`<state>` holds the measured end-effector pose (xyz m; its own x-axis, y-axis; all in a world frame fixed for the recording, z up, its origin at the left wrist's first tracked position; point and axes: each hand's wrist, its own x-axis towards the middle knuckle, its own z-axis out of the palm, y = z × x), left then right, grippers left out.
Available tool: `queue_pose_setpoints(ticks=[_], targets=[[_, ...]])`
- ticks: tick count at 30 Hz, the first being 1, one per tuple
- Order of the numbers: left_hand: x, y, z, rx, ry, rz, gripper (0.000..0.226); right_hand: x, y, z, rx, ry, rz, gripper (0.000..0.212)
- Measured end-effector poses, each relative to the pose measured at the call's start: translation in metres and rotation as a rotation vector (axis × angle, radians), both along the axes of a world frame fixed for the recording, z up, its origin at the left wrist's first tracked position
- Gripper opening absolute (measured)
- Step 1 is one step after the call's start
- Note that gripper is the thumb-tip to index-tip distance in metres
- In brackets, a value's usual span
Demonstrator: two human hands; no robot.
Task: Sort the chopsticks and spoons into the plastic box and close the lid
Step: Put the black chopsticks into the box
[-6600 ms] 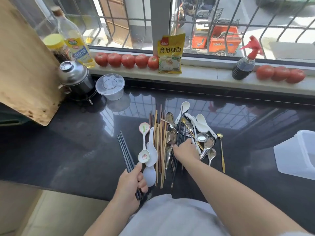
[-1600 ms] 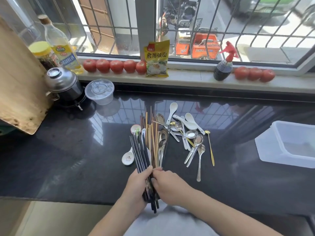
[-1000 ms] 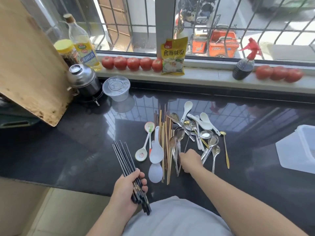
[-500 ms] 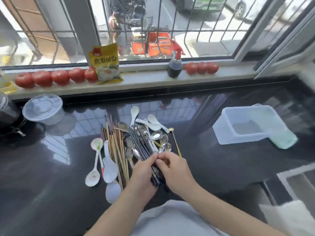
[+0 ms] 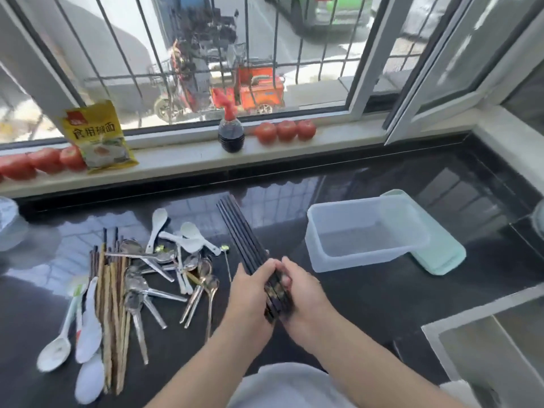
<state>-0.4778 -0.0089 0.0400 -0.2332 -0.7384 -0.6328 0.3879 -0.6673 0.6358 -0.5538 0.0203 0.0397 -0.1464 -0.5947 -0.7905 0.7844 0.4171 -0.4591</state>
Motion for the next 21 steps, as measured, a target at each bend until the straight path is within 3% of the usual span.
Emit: queue_pose_setpoints(ticks=[3, 4, 6, 8, 10, 12, 15, 19, 21], targets=[[-0.022, 0.018, -0.004, -0.014, -0.053, -0.111, 0.007, -0.07, 0.025, 0.0, -0.006, 0.389, 0.252, 0.025], [-0.028, 0.023, -0.005, 0.003, -0.035, -0.122, 0.009, -0.096, 0.033, -0.001, -0.01, 0.597, 0.316, 0.021], [-0.032, 0.027, -0.006, 0.036, -0.039, -0.118, 0.009, -0.154, 0.043, -0.015, -0.05, 1.229, 0.514, 0.006], [-0.032, 0.026, -0.008, 0.038, -0.095, -0.116, 0.007, -0.204, 0.045, -0.04, -0.154, 1.831, 0.854, 0.024], [-0.031, 0.025, -0.008, 0.024, -0.148, -0.109, 0.009, -0.235, 0.037, -0.062, -0.242, 2.057, 1.089, 0.033], [-0.034, 0.023, -0.007, 0.012, -0.178, -0.096, 0.009, -0.244, 0.025, -0.06, -0.261, 2.104, 1.211, 0.028], [-0.034, 0.02, -0.001, 0.0, -0.181, -0.12, 0.008, -0.229, 0.021, -0.051, -0.328, 2.048, 1.393, 0.041], [-0.045, 0.018, 0.007, -0.036, -0.203, -0.197, 0.006, -0.202, 0.035, -0.043, -0.361, 1.692, 1.626, 0.01], [-0.054, 0.017, 0.009, -0.035, -0.202, -0.223, 0.01, -0.202, 0.035, -0.034, -0.285, 1.456, 1.654, 0.032]])
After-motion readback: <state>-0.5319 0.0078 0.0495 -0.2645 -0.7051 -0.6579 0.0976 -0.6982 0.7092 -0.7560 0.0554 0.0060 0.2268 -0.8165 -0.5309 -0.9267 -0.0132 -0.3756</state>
